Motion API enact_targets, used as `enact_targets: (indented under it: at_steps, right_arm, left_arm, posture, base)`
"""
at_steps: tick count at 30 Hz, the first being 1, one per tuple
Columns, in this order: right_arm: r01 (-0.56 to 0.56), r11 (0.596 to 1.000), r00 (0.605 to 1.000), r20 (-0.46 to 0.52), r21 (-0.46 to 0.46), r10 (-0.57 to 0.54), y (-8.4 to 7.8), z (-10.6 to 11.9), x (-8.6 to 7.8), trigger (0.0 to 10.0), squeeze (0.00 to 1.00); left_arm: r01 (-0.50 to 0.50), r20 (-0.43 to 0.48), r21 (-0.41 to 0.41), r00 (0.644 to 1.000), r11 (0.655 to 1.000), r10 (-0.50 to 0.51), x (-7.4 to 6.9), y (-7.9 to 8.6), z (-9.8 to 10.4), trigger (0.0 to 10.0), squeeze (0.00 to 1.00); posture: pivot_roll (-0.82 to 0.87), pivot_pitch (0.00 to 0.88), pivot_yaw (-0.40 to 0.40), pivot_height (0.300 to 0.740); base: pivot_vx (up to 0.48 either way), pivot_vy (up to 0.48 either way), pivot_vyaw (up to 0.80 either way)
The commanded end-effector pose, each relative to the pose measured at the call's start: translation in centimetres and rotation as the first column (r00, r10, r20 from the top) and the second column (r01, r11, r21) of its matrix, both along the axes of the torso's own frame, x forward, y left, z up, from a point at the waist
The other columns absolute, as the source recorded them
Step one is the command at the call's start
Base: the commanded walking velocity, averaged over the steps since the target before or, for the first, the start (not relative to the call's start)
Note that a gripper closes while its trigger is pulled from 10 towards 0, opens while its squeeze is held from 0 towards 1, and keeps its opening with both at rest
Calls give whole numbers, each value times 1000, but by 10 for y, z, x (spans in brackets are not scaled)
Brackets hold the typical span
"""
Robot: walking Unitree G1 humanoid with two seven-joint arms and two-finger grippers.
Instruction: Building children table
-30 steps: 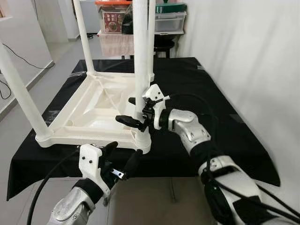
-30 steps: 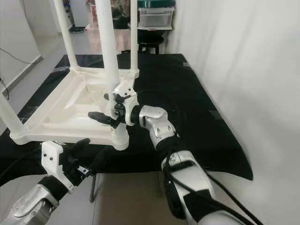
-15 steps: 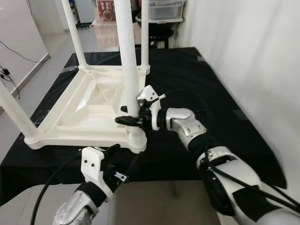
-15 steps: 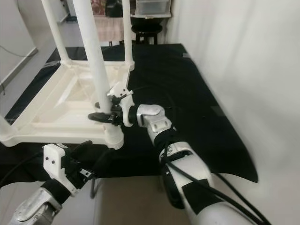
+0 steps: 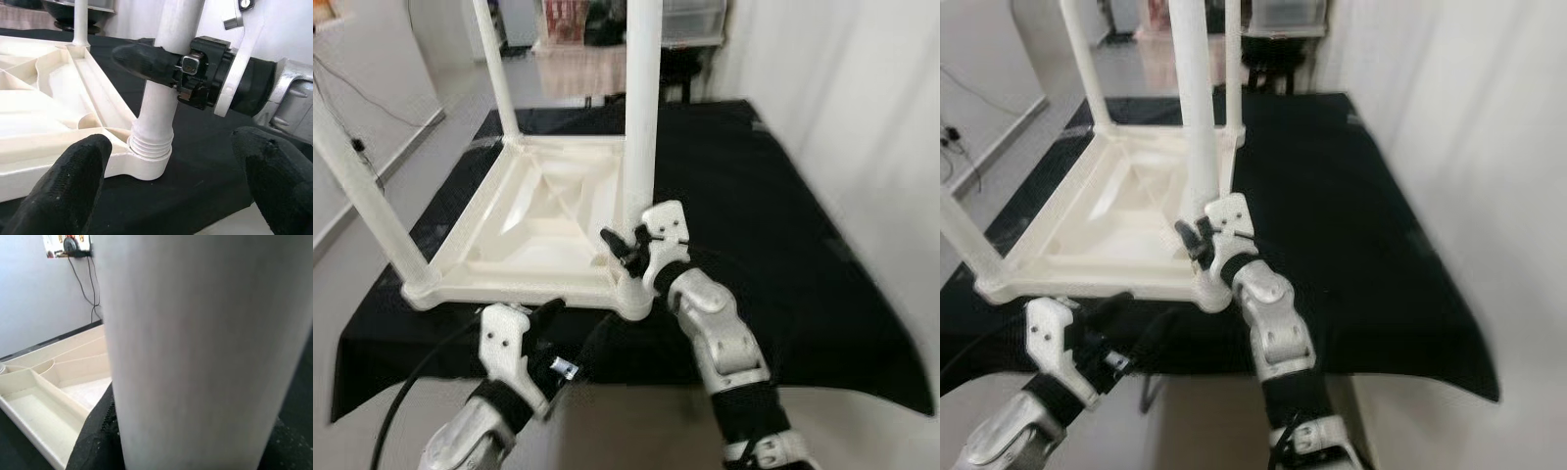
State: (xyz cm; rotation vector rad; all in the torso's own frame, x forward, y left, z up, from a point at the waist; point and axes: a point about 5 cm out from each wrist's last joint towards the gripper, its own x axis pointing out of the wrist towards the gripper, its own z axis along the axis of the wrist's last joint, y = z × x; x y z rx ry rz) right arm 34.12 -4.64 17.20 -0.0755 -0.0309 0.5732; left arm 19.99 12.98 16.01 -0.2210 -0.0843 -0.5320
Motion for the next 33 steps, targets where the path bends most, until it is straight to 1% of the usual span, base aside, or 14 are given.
enact_targets:
  at_steps: [1, 2, 3, 4, 5, 9, 13, 14, 15, 17, 19, 22, 27, 33]
  right_arm:
    - [-18, 999, 991, -134, -48, 11, 10, -31, -2, 0, 0]
    - [-22, 998, 992, -123, -55, 15, 13, -27, 5, 4941, 0]
    - [-22, 998, 992, -123, -55, 15, 13, -27, 5, 4941, 0]
    - [-63, 997, 993, -104, -42, 58, 17, -20, 10, 10000, 322]
    - [-124, 992, 988, -91, -25, 121, 21, -14, 10, 10000, 1000]
    - [-248, 968, 967, -50, 31, 250, 27, 3, 9, 10000, 1000]
    - [-436, 898, 900, 1, 54, 436, 28, 22, 5, 10000, 1000]
    - [-504, 863, 864, 8, 26, 504, 26, 24, 6, 10000, 0]
    - [-504, 863, 864, 8, 26, 504, 26, 24, 6, 10000, 0]
    - [-593, 805, 805, 6, -27, 593, 22, 25, 9, 10000, 0]
    - [-608, 793, 793, 5, -45, 609, 19, 25, 13, 10000, 0]
    - [-621, 782, 783, -2, -48, 622, 18, 30, 24, 10000, 0]
    - [-620, 784, 785, -15, -39, 620, 18, 33, 28, 10000, 0]
    - [-603, 796, 795, -36, 51, 605, 15, 27, 31, 10000, 0]
  left_arm:
    - [17, -21, 3, 1000, 1000, -17, -1, -1, -4, 10000, 0]
    - [22, -24, 1, 999, 1000, -22, -1, -1, -4, 10000, 0]
    - [22, -24, 1, 999, 1000, -22, -1, -1, -4, 10000, 0]
    - [21, -26, -4, 999, 1000, -21, -3, -1, -3, 10000, 0]
    - [16, -26, -7, 1000, 1000, -16, -4, -1, -3, 10000, 0]
    - [9, -28, -5, 1000, 1000, -9, -6, 0, -2, 10000, 0]
    - [5, -30, -6, 1000, 1000, -5, -7, 0, -1, 10000, 0]
    - [4, -31, -4, 1000, 1000, -4, -8, 0, -1, 10000, 0]
    - [4, -31, -4, 1000, 1000, -4, -8, 0, -1, 10000, 0]
    - [8, -34, -4, 999, 1000, -9, -7, 0, -1, 10000, 0]
    - [13, -36, -5, 999, 1000, -13, -7, 0, -1, 10000, 0]
    - [21, -43, -7, 999, 1000, -22, -7, 2, -2, 10000, 0]
    - [16, -45, -6, 999, 1000, -17, -7, 2, -2, 10000, 0]
    - [6, -44, -4, 999, 1000, -6, -7, 4, -1, 10000, 0]
  posture:
    - [8, 87, -11, 740]
    - [5, 94, -9, 740]
    - [5, 94, -9, 740]
    - [9, 102, -10, 740]
    - [12, 108, -10, 740]
    - [22, 111, -14, 740]
    - [22, 123, -5, 740]
    - [21, 123, -2, 740]
    - [21, 123, -2, 740]
    - [20, 123, 5, 740]
    - [27, 116, 4, 740]
    - [34, 114, 5, 740]
    - [44, 114, 3, 740]
    - [62, 121, 1, 740]
  base:
    - [0, 0, 0]
    - [0, 0, 0]
    - [0, 0, 0]
    - [0, 0, 0]
    - [0, 0, 0]
    - [0, 0, 0]
    - [0, 0, 0]
    - [0, 0, 0]
    - [0, 0, 0]
    - [0, 0, 0]
    - [0, 0, 0]
    - [0, 0, 0]
    - [0, 0, 0]
    - [0, 0, 0]
